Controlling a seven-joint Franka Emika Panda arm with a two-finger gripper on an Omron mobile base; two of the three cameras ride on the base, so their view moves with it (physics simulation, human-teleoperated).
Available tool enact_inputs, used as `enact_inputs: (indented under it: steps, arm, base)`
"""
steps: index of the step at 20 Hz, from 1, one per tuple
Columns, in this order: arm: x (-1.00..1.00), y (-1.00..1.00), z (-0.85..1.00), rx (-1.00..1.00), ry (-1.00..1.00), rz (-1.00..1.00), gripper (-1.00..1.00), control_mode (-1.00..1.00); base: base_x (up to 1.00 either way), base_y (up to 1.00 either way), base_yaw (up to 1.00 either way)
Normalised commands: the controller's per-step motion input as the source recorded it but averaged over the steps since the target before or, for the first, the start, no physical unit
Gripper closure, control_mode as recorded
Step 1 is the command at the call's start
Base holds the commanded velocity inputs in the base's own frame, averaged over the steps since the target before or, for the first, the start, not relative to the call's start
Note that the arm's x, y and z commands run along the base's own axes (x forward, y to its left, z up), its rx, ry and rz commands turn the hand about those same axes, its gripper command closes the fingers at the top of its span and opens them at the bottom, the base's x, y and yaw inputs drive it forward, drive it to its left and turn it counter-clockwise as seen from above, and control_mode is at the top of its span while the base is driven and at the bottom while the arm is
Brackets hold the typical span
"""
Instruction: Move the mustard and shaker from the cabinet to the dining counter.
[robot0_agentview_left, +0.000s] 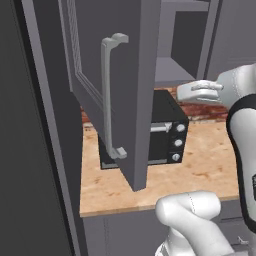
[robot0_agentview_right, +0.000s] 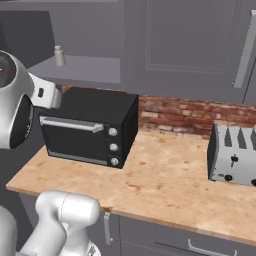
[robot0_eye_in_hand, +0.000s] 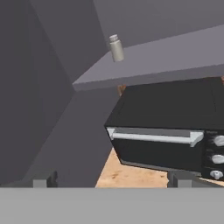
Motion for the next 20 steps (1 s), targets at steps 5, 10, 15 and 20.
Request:
enact_inputs:
  steps: [5, 10, 15, 20]
  arm:
    - [0.55, 0.20, 0.08, -0.03, -0.05, 0.01, -1.00, -1.00]
    - [0.54, 0.19, 0.04, -0.03, -0.06, 0.01, -1.00, -1.00]
    - [0.55, 0.15, 0.09, -0.04, -0.01, 0.00, -1.00, -1.00]
    - [0.60, 0.14, 0.06, -0.04, 0.00, 0.00, -1.00, -1.00]
  base:
    - [0.00, 0.00, 0.00]
    - [0.00, 0.00, 0.00]
    - [0.00, 0.00, 0.00]
    - [0.00, 0.00, 0.00]
